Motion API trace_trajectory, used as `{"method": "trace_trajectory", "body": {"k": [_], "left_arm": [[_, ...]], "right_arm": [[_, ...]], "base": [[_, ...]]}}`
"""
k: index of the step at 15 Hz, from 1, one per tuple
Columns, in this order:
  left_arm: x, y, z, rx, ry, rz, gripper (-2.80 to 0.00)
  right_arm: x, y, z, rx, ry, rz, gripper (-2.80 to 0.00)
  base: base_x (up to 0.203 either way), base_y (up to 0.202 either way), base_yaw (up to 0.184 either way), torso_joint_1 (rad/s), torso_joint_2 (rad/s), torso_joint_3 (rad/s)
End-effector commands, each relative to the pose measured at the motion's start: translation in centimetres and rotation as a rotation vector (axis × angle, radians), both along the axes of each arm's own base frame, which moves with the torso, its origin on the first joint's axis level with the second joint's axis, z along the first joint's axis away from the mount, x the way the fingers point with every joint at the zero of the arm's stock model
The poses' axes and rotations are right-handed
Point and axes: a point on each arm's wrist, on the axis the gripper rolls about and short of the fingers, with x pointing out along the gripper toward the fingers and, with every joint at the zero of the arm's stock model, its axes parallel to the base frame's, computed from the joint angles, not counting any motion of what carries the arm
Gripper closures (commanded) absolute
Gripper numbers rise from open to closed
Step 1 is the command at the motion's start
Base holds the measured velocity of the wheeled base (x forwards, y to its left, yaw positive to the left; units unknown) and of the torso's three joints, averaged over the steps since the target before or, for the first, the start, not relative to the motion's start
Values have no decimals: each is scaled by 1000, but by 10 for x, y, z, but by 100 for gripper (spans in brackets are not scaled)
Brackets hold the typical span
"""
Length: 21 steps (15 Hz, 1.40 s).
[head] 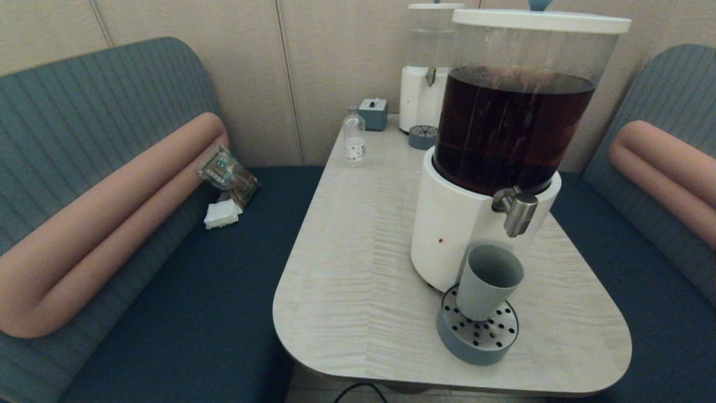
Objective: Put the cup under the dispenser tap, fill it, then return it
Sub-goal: Turn on the faucet
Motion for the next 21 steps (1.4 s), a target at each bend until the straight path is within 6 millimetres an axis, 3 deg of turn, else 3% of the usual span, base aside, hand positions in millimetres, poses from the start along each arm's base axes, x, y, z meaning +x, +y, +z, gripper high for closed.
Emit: {"method": "trace_trajectory", "body": {"k": [1,3,5,7,9,12,17,21], "left_arm": [[0,0,0,-1,0,1,0],[0,0,0,-1,0,1,0],[0,0,0,-1,0,1,0],[0,0,0,-1,0,1,0],[0,0,0,-1,0,1,0],[0,0,0,-1,0,1,0],[0,0,0,-1,0,1,0],[0,0,0,-1,0,1,0]], "right_arm": [[45,0,56,36,88,4,0],[82,1,94,63,154,22,0],[125,4,112,68,281,58,0],[167,11,110,27,479,100,0],[196,21,96,-118,670,156,0],[222,30,94,-196,735,229,0],[234,36,87,-148,758,417,0],[253,40,87,-149,610,460,0]], "base": [[0,0,0,0,0,0],[0,0,0,0,0,0],[0,0,0,0,0,0],[0,0,0,0,0,0],[0,0,0,0,0,0],[0,0,0,0,0,0],[0,0,0,0,0,0],[0,0,0,0,0,0]]}}
